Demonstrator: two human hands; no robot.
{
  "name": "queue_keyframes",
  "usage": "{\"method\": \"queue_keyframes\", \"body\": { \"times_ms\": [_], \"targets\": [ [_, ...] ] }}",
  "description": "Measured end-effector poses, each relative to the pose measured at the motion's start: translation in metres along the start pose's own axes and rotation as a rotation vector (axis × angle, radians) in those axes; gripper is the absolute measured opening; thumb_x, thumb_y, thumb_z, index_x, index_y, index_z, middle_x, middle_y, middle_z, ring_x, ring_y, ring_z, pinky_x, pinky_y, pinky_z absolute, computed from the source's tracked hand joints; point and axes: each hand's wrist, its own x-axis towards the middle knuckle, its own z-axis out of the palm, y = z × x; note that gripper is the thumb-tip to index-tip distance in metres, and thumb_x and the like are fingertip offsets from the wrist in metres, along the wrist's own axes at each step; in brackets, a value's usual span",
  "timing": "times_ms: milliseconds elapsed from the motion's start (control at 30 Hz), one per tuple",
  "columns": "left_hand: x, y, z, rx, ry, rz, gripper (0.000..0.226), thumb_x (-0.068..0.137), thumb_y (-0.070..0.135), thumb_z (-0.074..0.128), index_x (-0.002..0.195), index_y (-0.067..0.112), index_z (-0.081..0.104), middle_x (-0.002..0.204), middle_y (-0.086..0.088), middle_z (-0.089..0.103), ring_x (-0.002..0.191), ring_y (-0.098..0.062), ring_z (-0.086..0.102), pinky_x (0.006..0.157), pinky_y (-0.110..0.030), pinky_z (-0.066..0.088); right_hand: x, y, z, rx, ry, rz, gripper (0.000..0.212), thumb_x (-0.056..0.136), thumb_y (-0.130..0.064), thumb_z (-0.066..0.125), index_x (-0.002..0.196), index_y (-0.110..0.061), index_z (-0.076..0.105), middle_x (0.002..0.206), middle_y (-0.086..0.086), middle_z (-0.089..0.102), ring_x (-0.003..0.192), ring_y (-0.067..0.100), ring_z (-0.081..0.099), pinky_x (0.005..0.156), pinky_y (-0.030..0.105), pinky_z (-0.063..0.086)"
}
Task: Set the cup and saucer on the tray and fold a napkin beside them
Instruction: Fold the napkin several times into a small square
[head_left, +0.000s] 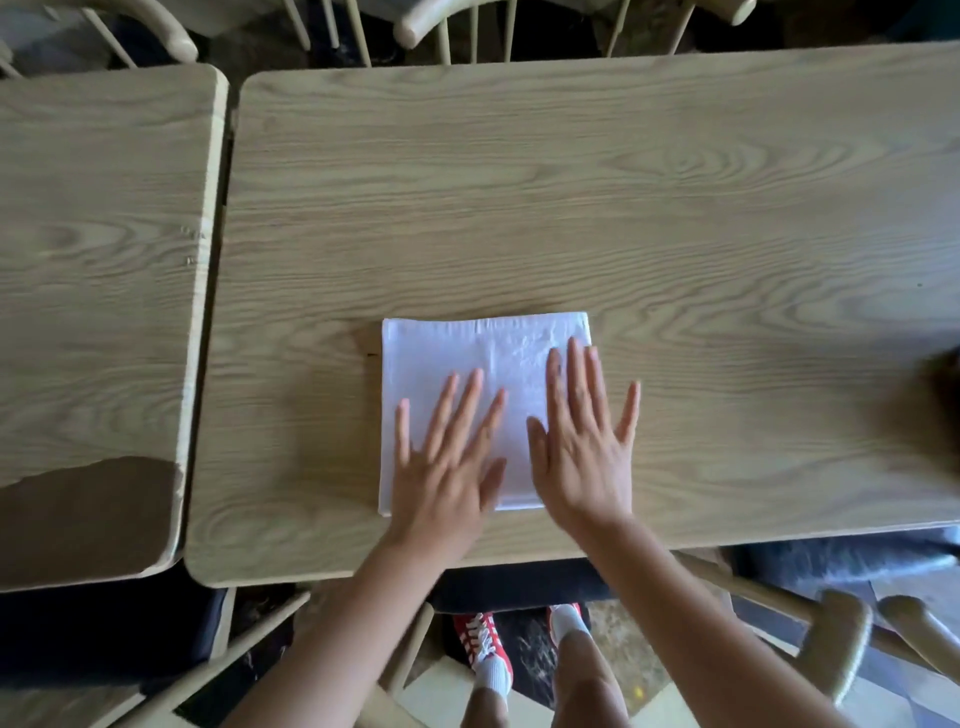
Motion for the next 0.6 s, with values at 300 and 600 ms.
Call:
{"method": "queue_keyframes", "body": {
  "times_ms": [300, 600],
  "targets": [
    [-0.014, -0.01, 0.009, 0.056, -0.203, 0.072, 0.06, 0.09, 0.049, 0.03, 0.146, 0.032, 0.019, 0.156, -0.004, 0.017, 0.143, -0.019, 0.017, 0.11, -0.057, 0.018, -0.031, 0.012, 0.011, -0.076, -0.181, -0.112, 0.061, 0.088, -0.037, 0.031, 0.145, -0.017, 0.024, 0.153, 0.005, 0.024, 0.141, 0.015, 0.015, 0.112, 0.048, 0.008],
    [-0.027, -0.051, -0.008, 0.133, -0.249, -0.002, 0.064, 0.089, 0.061, 0.007, 0.147, 0.032, 0.015, 0.157, -0.007, 0.01, 0.144, -0.018, 0.009, 0.113, -0.05, 0.0, -0.032, 0.044, 0.001, -0.115, -0.196, -0.086, 0.066, 0.088, -0.044, 0.029, 0.145, -0.013, 0.02, 0.153, 0.005, 0.024, 0.141, 0.016, 0.013, 0.112, 0.051, 0.006]
  ]
}}
